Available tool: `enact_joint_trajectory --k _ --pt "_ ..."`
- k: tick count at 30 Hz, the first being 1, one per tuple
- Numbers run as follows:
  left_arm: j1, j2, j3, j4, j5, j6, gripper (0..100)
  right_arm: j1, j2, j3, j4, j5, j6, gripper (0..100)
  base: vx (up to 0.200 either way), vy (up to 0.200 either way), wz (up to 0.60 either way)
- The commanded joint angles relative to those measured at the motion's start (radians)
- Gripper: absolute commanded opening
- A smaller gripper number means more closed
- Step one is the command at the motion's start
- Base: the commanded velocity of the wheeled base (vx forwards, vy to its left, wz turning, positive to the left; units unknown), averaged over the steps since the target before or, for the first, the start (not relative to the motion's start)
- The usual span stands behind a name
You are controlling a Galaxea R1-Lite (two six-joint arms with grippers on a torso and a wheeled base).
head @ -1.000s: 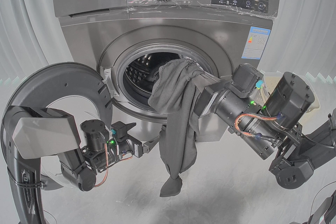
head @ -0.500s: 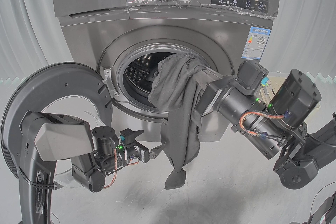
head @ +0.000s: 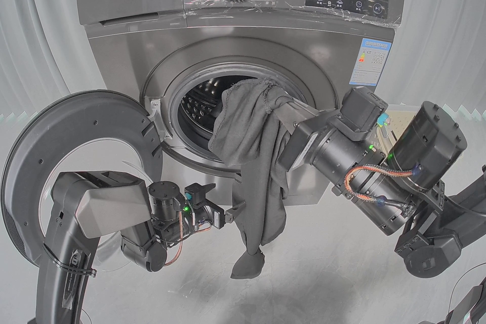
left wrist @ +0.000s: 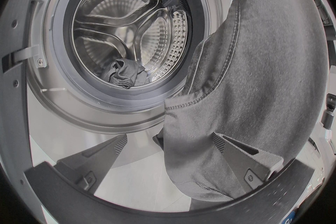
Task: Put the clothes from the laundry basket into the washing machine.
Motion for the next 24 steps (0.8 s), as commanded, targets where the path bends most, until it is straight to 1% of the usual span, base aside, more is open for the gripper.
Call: enact_joint_trajectory --k 1,5,6,7,12,15,18,21,24 --pt "-0.005 0.033 -0.016 -0.001 -0.010 -0.001 100 0.004 0.000 -0.002 -0.001 -0.001 0.000 0 0.000 0.000 0.00" --pt "-0.016 0.034 -0.013 -0.010 -0.043 -0.001 100 0.004 0.001 -0.004 -0.010 0.000 0.000 0 0.000 0.000 0.00" --pt "-0.016 0.034 -0.013 -0.010 -0.043 -0.001 100 0.004 0.001 -0.004 -0.010 0.000 0.000 0 0.000 0.000 0.00" --pt "-0.022 0.031 -0.007 -0.013 -0.070 -0.001 100 0.003 0.003 -0.002 -0.013 0.000 0.000 0 0.000 0.000 0.00" --pt "-0.022 0.033 -0.012 -0.013 -0.120 -0.002 100 0.006 0.011 0.001 -0.013 0.005 0.001 0 0.000 0.000 0.00" --pt "-0.020 0.041 -0.033 -0.006 -0.119 -0.004 100 0.009 0.012 0.001 -0.016 0.017 0.001 0 0.000 0.000 0.00" --pt "-0.014 0.053 -0.055 -0.010 -0.114 -0.004 100 0.015 0.023 0.001 -0.017 0.019 0.001 0 0.000 0.000 0.00" --pt "-0.011 0.054 -0.052 -0.012 -0.119 -0.004 100 0.026 0.038 -0.001 -0.039 0.022 0.006 0 0.000 0.000 0.00" --pt "-0.011 0.060 -0.053 -0.018 -0.125 -0.001 100 0.034 0.052 -0.001 -0.050 0.037 0.006 0 0.000 0.000 0.00"
